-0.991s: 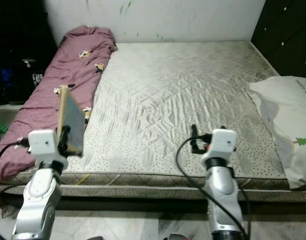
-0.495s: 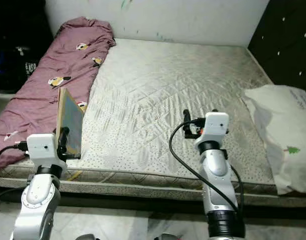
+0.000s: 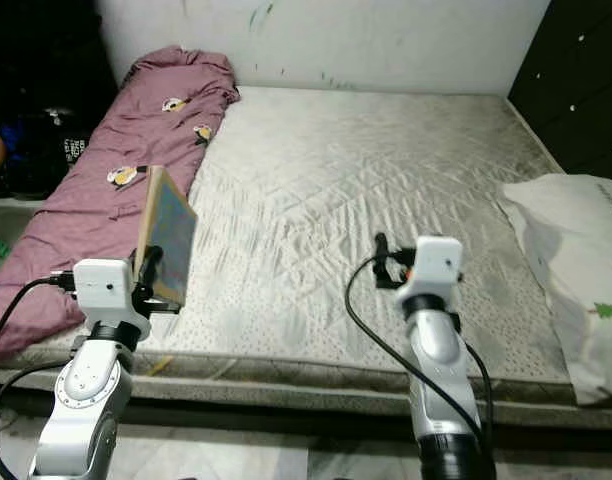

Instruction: Clean up the room

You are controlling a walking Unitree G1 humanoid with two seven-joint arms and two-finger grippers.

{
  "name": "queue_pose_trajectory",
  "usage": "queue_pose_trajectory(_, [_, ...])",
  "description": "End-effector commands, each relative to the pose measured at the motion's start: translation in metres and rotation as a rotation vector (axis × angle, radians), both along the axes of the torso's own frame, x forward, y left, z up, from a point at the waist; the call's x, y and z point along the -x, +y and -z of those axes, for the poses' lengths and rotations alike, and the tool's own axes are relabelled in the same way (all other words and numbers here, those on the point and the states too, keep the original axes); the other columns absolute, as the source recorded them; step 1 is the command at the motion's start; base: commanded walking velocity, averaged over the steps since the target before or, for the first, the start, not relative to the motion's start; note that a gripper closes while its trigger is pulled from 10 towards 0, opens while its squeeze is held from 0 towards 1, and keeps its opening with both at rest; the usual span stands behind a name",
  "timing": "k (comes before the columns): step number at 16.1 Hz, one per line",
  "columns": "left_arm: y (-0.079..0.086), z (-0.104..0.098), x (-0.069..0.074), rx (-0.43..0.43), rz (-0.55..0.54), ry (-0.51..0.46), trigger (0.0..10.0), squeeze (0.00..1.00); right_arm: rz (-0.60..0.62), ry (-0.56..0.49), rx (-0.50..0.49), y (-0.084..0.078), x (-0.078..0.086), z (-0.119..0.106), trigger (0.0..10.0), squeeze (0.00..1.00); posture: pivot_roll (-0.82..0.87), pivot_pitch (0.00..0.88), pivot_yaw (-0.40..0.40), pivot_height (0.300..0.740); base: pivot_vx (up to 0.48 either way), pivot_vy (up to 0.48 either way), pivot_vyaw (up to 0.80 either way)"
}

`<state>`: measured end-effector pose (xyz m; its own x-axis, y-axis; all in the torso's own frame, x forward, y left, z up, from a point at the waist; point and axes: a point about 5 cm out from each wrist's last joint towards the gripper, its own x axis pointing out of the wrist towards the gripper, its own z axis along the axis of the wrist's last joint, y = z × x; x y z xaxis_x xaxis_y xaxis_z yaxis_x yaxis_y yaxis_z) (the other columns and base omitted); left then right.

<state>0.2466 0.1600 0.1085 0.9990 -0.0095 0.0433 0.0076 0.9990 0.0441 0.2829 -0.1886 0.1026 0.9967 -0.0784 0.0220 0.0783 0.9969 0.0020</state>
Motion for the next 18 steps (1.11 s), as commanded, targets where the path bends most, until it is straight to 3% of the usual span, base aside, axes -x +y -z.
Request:
queue_pose_trajectory(1, [0.0032,-0.0098,-0.0041,-0.006,-0.002,-0.038,10.0,0.0,0.014,-0.017,0.0,-0.0003,0.0011,-0.0059,10.0,0.0,-0.05,0.0,0.006,0.74,0.405,0.0,-0.76])
queue_pose_trajectory(4, [0.0019,-0.0065,-0.0043,0.005,-0.025,-0.011,10.0,0.0,-0.01,-0.001,0.011,0.0036,0.0048,-0.0034,10.0,0.0,-0.04,0.0,-0.013,0.74,0.239,0.0,-0.7])
queue_pose_trajectory(13, [-0.0022,-0.0053,-0.0027,-0.019,-0.015,0.004,10.0,0.0,-0.01,0.01,0.025,0.0013,-0.0006,-0.0065,10.0,0.0,-0.04,0.0,-0.015,0.74,0.0,0.0,-0.13])
queue_pose_trajectory(18, [-0.0035,-0.0051,-0.0031,-0.015,-0.008,0.006,10.0,0.0,-0.023,0.013,0.032,0.0021,-0.0014,-0.0062,10.0,0.0,-0.04,0.0,-0.02,0.74,0.0,-0.347,0.0])
